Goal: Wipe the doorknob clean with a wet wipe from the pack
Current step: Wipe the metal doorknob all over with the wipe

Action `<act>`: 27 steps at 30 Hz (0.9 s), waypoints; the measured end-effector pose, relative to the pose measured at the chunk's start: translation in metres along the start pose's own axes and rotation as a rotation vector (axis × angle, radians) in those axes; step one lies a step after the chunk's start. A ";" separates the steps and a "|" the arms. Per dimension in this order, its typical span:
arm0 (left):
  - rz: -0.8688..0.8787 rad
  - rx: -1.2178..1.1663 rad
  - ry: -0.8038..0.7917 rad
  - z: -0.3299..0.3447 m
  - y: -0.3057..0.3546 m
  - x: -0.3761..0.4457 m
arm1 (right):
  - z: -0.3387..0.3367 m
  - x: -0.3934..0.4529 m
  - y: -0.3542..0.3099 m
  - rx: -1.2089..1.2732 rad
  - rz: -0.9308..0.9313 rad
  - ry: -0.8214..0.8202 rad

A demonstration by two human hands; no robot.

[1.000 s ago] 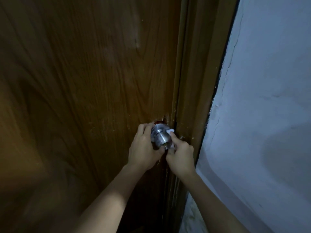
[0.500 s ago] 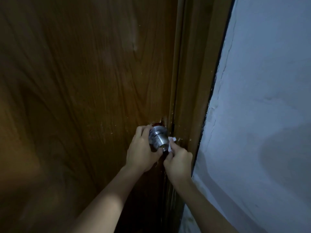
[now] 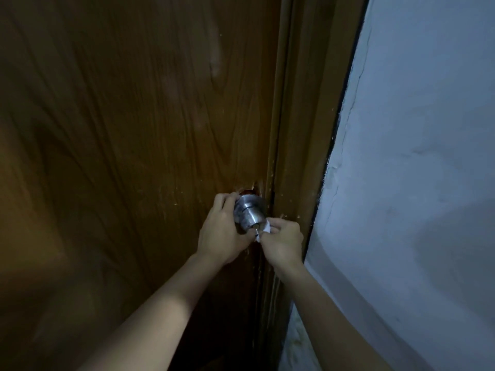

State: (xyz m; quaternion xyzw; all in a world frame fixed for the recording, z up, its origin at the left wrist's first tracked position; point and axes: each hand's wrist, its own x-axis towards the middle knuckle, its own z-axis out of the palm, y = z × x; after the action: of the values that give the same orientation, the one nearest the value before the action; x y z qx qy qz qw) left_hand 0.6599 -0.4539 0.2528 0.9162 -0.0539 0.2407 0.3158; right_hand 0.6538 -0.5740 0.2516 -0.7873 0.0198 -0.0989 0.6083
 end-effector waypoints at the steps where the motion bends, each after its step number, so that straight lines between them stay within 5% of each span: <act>1: -0.004 -0.003 -0.002 0.000 0.000 0.000 | 0.001 -0.003 0.000 -0.033 -0.054 0.070; 3: -0.006 -0.003 -0.007 0.000 0.001 0.000 | 0.003 -0.005 -0.004 -0.125 -0.223 0.120; 7: -0.006 -0.007 -0.016 0.000 0.001 0.000 | 0.010 0.000 -0.008 -0.323 -0.419 -0.043; 11: -0.012 0.006 -0.012 0.001 0.001 -0.001 | 0.004 0.001 0.005 -0.171 -0.168 -0.077; 16: -0.024 0.019 -0.010 0.000 0.001 0.000 | 0.002 -0.013 0.009 0.574 0.288 -0.353; 21: -0.025 0.022 0.001 0.000 0.003 0.001 | -0.014 0.004 -0.003 0.527 0.224 -0.263; 27: -0.026 -0.024 -0.023 -0.002 0.001 0.001 | -0.013 0.005 -0.003 0.646 0.463 -0.322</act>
State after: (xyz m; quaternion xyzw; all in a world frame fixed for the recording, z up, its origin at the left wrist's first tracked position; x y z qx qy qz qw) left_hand 0.6599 -0.4537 0.2553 0.9157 -0.0483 0.2255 0.3291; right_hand 0.6560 -0.5861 0.2576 -0.5364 0.0686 0.1632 0.8252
